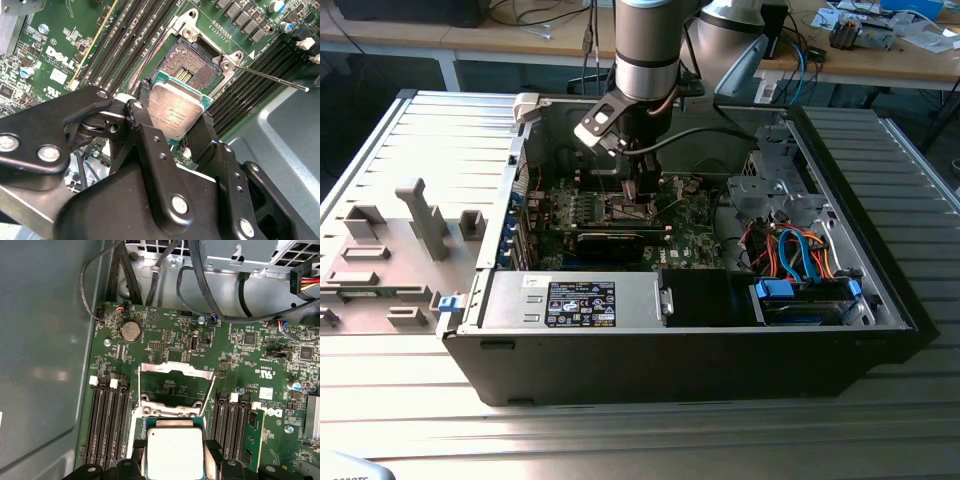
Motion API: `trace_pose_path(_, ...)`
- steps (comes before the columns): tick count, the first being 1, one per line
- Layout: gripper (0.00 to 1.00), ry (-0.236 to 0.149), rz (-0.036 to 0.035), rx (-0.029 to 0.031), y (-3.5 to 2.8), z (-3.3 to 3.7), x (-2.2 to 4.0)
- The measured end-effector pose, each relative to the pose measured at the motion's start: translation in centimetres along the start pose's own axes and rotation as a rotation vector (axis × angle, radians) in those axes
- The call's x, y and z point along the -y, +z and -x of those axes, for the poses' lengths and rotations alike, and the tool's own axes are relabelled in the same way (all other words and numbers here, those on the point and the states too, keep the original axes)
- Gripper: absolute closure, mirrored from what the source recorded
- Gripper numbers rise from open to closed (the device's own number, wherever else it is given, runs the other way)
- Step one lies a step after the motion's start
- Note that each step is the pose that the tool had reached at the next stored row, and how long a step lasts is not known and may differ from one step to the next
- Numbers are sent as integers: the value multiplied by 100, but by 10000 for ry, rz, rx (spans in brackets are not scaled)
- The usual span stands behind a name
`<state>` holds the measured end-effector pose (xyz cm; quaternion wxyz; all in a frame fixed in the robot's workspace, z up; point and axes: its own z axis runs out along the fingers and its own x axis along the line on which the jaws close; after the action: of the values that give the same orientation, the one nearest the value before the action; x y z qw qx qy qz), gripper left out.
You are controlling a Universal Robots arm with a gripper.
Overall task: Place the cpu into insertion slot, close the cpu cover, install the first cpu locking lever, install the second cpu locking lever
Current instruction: 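Place the cpu into insertion slot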
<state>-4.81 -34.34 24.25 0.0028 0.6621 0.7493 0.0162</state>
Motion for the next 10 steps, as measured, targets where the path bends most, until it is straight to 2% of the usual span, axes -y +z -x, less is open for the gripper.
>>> trace_pose_path(10,46,435,7,12,0,-1,0)
